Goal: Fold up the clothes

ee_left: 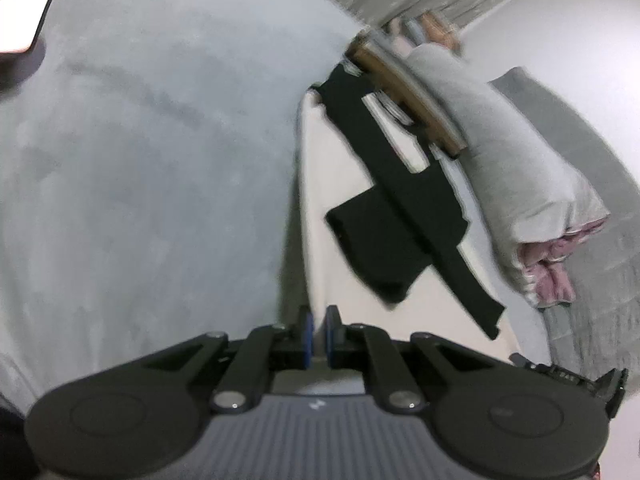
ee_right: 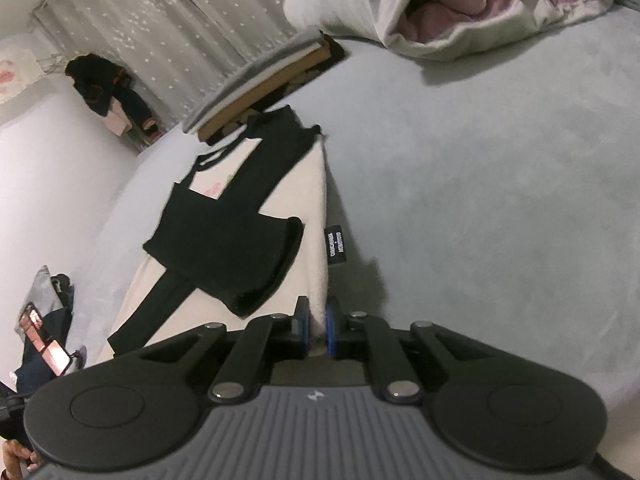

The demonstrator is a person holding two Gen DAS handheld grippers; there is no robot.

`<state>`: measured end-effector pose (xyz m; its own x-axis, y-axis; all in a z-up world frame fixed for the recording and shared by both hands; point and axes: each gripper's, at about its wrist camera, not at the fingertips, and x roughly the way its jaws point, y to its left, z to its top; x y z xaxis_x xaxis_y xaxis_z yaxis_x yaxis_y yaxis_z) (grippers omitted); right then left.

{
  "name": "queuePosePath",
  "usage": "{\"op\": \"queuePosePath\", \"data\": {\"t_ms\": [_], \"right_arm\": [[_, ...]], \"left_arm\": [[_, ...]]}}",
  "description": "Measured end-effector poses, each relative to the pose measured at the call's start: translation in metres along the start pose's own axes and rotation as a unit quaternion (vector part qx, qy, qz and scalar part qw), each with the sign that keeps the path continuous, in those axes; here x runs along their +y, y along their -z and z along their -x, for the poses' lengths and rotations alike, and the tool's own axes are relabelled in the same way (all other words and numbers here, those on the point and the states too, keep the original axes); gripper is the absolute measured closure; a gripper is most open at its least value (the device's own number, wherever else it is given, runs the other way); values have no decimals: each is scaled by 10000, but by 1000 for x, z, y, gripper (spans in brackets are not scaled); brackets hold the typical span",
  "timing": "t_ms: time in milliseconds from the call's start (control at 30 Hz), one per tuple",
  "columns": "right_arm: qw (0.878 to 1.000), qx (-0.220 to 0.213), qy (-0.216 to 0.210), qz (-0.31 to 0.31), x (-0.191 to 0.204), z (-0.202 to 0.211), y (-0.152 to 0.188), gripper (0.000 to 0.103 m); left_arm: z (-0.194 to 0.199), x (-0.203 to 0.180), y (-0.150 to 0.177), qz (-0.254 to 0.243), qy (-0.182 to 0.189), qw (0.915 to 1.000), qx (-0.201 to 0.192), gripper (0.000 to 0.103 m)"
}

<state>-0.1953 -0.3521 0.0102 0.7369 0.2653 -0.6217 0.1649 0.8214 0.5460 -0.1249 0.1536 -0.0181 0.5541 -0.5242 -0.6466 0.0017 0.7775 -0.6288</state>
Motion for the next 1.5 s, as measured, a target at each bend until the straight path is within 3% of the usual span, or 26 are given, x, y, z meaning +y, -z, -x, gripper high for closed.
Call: {"op": "queuePosePath", "data": {"t_ms": [300, 400, 467, 500, 633, 800, 900, 933, 967, 1033, 1267, 1500], "right_arm": [[9985, 371, 396, -3, -6, -25, 11, 92], [9983, 395, 426, 33, -6, -23, 10, 88], [9985, 373, 408, 23, -8, -17, 8, 70], [9986, 352, 386, 10, -9, -14, 7, 67], [9986, 405, 327, -30, -13, -17, 3, 63], [9991, 389, 48, -148, -12, -36, 2, 61], [9991, 408, -50, -131, -9, -43, 3, 67], [9990, 422, -61, -107, -8, -44, 3, 80], [9990, 436, -72, -83, -7, -46, 3, 92], [9992, 399, -83, -30, -4, -44, 4, 94], [9996, -75, -176, 200, 12, -8, 5, 97], [9987, -305, -249, 338, 22, 23, 3, 97]], "left_arm": [[-11, 2, 3, -129, -112, 9998, 104, 94], [-5, 3, 0, -92, 20, 9999, 121, 80], [-1, 6, -3, -5, 156, 9998, 89, 64], [1, 7, -5, 10, 223, 9997, 56, 58], [-6, 7, -9, 38, 396, 9991, 163, 52], [-26, 10, -10, 193, 586, 9972, 412, 57], [-32, 15, -8, 406, 665, 9960, 432, 81], [-32, 15, -6, 394, 615, 9964, 423, 94], [-29, 15, -4, 433, 568, 9968, 363, 95], [-23, 14, 0, 512, 472, 9973, 243, 96], [18, -1, 7, 280, 359, 9983, -357, 97], [45, -8, 20, 197, 537, 9975, -417, 97]]}}
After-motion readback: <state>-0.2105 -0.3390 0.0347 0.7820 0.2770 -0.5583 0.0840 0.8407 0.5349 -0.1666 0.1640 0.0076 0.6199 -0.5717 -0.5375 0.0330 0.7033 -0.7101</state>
